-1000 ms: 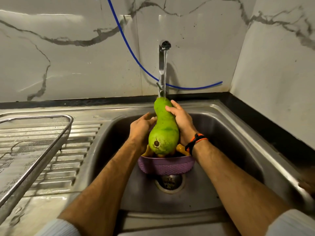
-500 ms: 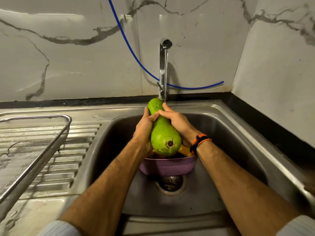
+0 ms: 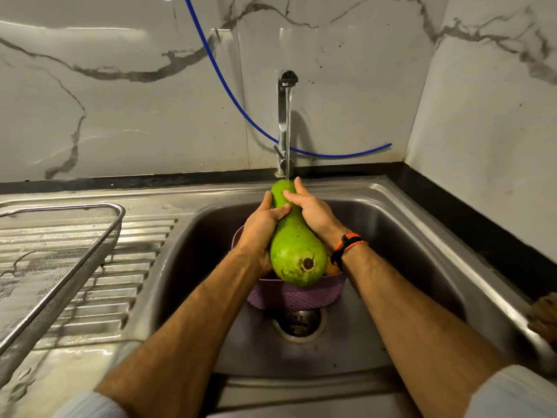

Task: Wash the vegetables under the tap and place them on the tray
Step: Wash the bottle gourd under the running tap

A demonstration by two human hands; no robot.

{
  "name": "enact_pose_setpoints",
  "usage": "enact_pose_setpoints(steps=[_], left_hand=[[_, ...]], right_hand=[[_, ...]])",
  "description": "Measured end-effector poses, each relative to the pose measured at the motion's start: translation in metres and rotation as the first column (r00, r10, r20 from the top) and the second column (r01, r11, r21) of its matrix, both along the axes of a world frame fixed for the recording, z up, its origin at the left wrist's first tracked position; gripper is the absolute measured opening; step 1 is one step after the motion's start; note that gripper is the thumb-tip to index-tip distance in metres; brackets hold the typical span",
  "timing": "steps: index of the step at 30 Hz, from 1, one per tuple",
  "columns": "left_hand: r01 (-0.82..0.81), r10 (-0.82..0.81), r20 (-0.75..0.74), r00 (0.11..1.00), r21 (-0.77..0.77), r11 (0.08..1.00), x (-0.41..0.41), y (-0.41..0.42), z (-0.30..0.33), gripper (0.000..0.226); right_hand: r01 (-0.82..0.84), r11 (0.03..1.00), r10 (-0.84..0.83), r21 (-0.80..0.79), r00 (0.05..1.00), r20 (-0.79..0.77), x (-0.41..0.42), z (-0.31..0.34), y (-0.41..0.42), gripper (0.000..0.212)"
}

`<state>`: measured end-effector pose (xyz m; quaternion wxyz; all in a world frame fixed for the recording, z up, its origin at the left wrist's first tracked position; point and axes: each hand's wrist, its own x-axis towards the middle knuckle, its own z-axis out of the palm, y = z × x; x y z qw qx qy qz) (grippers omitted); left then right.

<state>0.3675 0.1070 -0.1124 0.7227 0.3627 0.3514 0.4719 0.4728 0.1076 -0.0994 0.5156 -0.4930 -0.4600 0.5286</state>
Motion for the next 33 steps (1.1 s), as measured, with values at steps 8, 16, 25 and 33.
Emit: enact_pose_setpoints(steps=[8, 16, 25, 33], left_hand=[[-0.038, 0.037, -0.02, 0.999, -0.024, 0.999, -0.003, 0.003, -0.003, 0.065], [-0.066, 0.064, -0.05, 0.997, -0.034, 0.997, -0.004, 0.005, -0.001, 0.066], [-0.075, 0.074, -0.056, 0.996, -0.014, 0.997, -0.002, 0.008, 0.001, 0.069], [-0.101, 0.1, -0.031, 0.994, -0.018, 0.995, -0.006, 0.011, 0.003, 0.071]], right_hand=[[-0.026, 1.0, 0.027, -0.011, 0.999, 0.025, -0.007, -0.002, 0.002, 0.066], [-0.094, 0.994, 0.096, -0.053, 0.995, 0.025, -0.006, -0.001, -0.007, 0.068], [-0.069, 0.997, 0.07, -0.026, 0.996, 0.056, -0.005, 0.001, -0.006, 0.066], [-0.057, 0.998, 0.058, -0.012, 0.992, 0.115, -0.006, 0.001, -0.008, 0.068]])
